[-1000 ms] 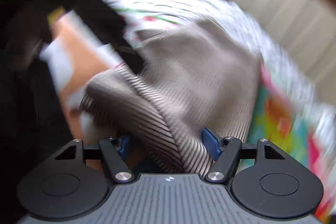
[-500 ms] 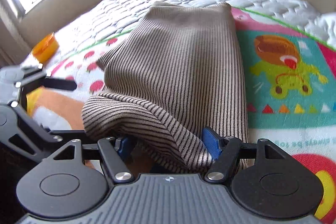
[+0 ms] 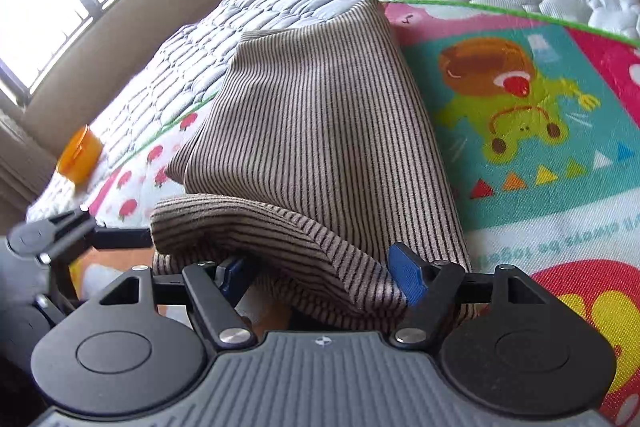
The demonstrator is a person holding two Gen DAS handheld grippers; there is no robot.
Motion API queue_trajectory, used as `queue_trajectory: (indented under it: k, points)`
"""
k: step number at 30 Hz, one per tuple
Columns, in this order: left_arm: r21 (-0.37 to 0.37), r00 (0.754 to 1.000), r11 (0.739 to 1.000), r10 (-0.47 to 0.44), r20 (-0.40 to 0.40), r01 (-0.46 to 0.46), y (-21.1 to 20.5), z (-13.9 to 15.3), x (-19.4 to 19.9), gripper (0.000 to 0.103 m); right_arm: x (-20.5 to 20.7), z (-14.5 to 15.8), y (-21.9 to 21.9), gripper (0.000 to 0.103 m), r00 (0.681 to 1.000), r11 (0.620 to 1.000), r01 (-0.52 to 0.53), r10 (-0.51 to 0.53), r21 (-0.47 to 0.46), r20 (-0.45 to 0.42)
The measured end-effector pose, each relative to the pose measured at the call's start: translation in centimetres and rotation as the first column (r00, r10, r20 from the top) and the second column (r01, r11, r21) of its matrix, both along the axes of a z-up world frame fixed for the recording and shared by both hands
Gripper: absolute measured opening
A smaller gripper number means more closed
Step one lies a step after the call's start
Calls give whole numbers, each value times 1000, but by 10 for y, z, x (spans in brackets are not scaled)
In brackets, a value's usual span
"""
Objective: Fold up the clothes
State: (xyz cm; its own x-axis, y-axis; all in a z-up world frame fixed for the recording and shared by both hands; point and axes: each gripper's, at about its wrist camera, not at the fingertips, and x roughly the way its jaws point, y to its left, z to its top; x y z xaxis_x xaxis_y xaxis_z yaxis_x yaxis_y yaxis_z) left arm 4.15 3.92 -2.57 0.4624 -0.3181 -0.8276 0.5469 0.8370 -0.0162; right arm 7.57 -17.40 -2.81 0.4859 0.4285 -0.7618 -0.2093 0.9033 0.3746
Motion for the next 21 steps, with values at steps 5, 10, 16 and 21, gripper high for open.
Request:
queue_trajectory:
  k: [5, 10, 16, 21]
  points:
    - [105, 998, 992, 65, 11, -66, -6, -12, 7, 103, -19, -1, 26, 79, 982, 970, -127, 153, -208, 114]
    - [30, 976, 976, 217, 18, -218, 16, -6, 23, 103, -48, -13, 65, 92, 884, 808, -225, 405, -545, 236]
    - [-70, 958, 955, 287, -24, -288, 32, 0, 30, 103, -67, -26, 101, 92, 746, 590, -221, 615, -777, 255]
    - [-302, 950, 901, 300, -86, -312, 64, 31, 29, 103, -56, -32, 108, 51, 728, 584, -227, 633, -780, 262]
